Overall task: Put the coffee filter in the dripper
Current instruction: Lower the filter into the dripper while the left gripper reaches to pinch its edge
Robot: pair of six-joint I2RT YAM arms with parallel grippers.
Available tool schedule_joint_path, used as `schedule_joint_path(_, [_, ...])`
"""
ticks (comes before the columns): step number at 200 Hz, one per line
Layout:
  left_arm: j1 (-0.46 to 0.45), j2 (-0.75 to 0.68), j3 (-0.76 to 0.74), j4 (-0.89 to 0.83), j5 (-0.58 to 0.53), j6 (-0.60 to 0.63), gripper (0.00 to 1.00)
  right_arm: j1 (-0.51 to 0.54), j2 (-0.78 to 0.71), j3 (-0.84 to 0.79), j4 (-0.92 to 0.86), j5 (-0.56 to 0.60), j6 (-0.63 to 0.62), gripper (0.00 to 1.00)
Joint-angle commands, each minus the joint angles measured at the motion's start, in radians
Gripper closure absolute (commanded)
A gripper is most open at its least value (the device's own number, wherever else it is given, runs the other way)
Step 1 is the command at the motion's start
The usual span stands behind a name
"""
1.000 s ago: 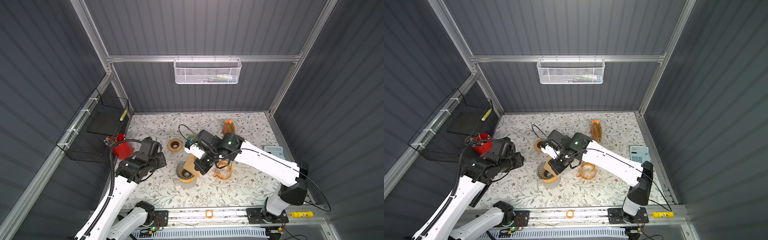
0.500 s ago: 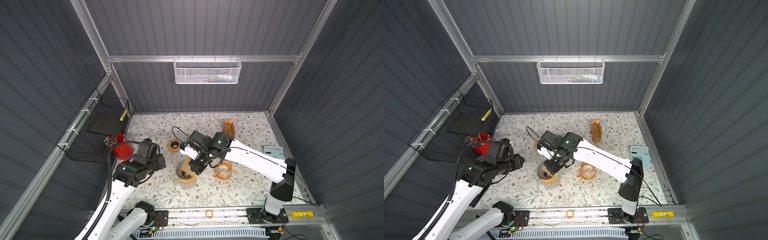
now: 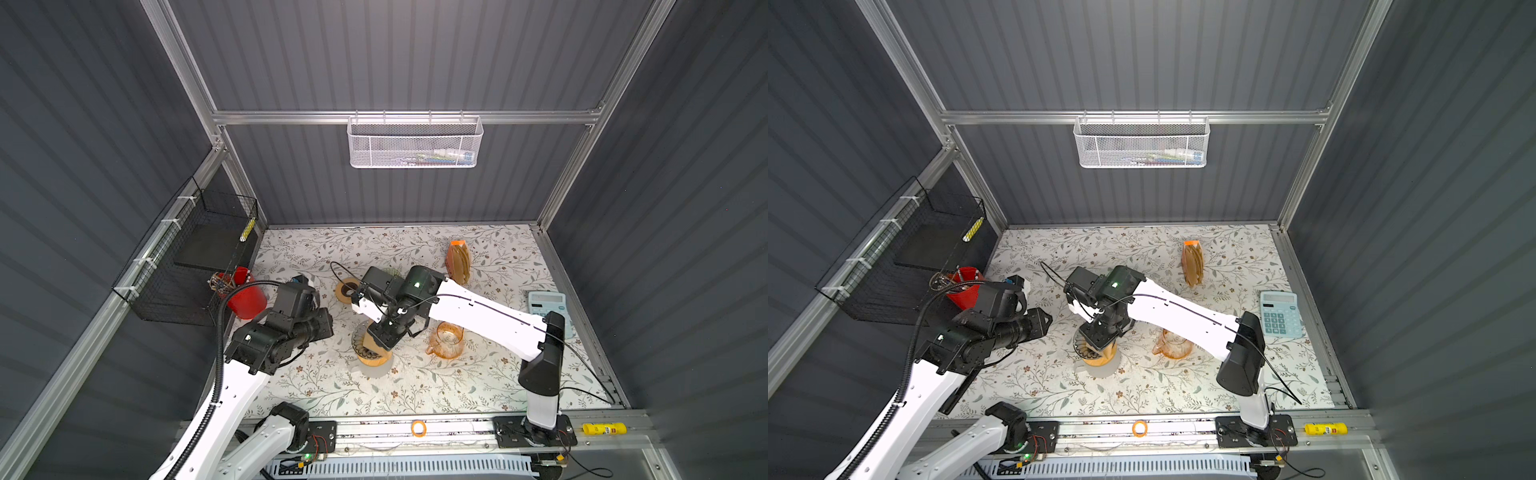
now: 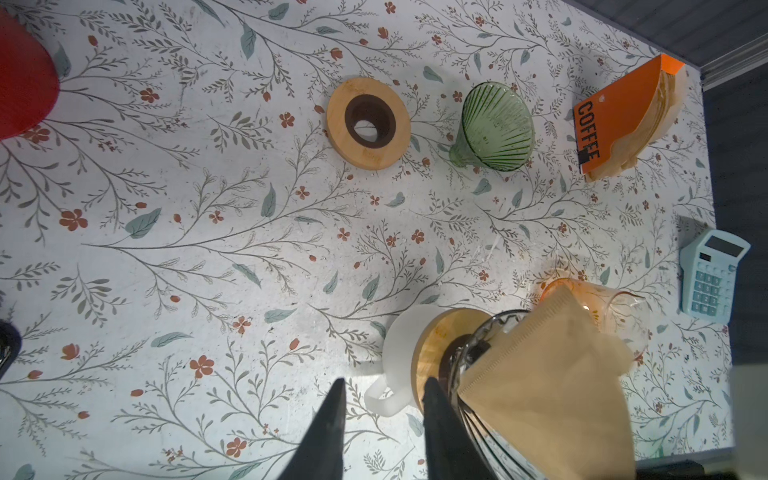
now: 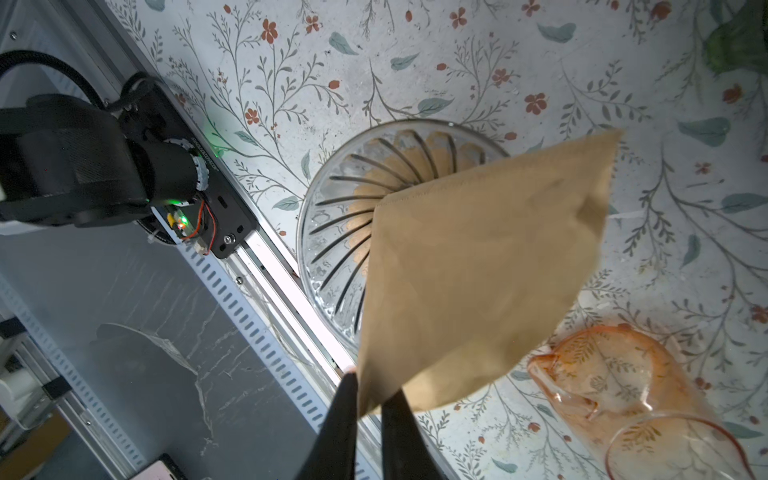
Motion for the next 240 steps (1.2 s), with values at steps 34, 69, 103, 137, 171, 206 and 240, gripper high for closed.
schedule_joint_path(34, [-0.001,0.000,-0.012,0.016,0.093,0.078,0.67,-0.003,0.007,0.091,-0.007,-0.008,0.019,0.72])
schedule_joint_path(69, [-0.002,0.038,0.005,0.027,0.187,0.115,0.67,-0.049,-0.065,0.054,0.047,-0.060,0.053,0.72])
schedule_joint_path(103, [-0.002,0.056,0.027,0.031,0.262,0.134,0.68,-0.117,-0.200,-0.146,0.209,-0.097,0.102,0.72])
schedule_joint_path(137, [-0.004,0.050,0.043,0.021,0.340,0.133,0.68,-0.123,-0.228,-0.217,0.246,-0.071,0.099,0.73])
schedule_joint_path(171, [-0.004,0.053,0.037,0.021,0.383,0.119,0.71,-0.119,-0.199,-0.228,0.261,-0.077,0.091,0.78])
schedule_joint_path(206, [-0.010,0.070,0.013,0.072,0.464,0.094,0.77,-0.112,-0.165,-0.212,0.266,-0.070,0.073,0.81])
schedule_joint_path(240, [-0.034,0.101,0.000,0.098,0.457,0.094,0.79,-0.105,-0.137,-0.204,0.249,-0.047,0.062,0.86])
